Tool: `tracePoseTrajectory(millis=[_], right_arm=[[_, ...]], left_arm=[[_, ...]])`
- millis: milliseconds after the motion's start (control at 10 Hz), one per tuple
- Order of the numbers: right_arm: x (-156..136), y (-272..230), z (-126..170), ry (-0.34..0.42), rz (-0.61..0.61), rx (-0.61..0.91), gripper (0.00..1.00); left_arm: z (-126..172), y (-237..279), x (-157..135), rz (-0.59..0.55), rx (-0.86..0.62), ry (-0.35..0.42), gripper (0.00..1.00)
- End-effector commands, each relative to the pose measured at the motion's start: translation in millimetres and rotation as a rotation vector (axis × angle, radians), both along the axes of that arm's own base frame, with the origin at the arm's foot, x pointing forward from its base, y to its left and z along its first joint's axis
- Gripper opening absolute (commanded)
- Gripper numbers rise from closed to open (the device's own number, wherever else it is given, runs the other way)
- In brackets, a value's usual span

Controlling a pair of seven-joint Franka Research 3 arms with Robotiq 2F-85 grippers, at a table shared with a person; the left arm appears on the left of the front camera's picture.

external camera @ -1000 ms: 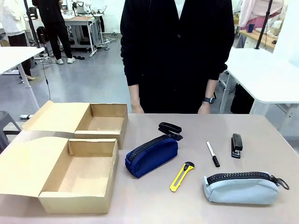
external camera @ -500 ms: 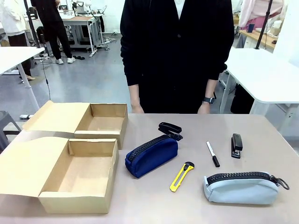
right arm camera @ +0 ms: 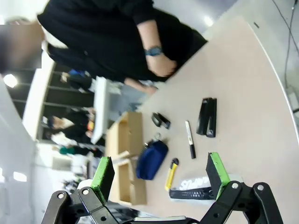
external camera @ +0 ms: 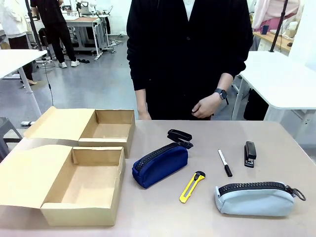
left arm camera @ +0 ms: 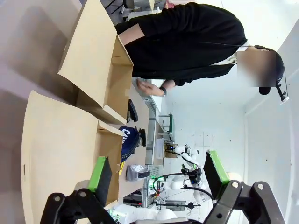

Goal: Place items inside the box.
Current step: Pick up a Pencil pouch or Stapler and place it inside the Mailer Box closest to the robot.

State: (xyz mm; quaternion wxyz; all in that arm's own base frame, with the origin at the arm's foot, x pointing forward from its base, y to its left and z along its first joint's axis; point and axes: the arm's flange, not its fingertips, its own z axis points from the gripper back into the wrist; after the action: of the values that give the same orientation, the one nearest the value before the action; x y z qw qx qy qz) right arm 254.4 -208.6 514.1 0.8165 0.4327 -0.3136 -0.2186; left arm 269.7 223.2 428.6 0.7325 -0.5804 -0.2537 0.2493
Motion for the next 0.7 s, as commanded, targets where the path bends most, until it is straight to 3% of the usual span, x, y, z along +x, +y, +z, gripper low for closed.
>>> tracePoseTrajectory(millis=[0, 200, 300, 500, 600], right_arm=[[32, 63, -6, 0.132, 0.098, -0.182, 1.0], [68, 120, -21, 0.22, 0.216, -0.35, 1.0], [70, 123, -20, 0.189, 0.29, -0.333, 1.0], [44, 39, -4, 0.114, 0.24, -0.008, 1.0], [9, -10, -8, 0.082, 0.239, 0.127, 1.0]], left_arm=[[0, 2, -1, -0.008, 0.005, -0.025, 1.0], [0, 2, -1, -0.008, 0.005, -0.025, 1.0], [0, 2, -1, -0.008, 0.005, -0.025, 1.0], [0, 2, -1, -0.008, 0.005, -0.025, 1.0], [0, 2, -1, -0.008, 0.005, -0.025, 1.0]])
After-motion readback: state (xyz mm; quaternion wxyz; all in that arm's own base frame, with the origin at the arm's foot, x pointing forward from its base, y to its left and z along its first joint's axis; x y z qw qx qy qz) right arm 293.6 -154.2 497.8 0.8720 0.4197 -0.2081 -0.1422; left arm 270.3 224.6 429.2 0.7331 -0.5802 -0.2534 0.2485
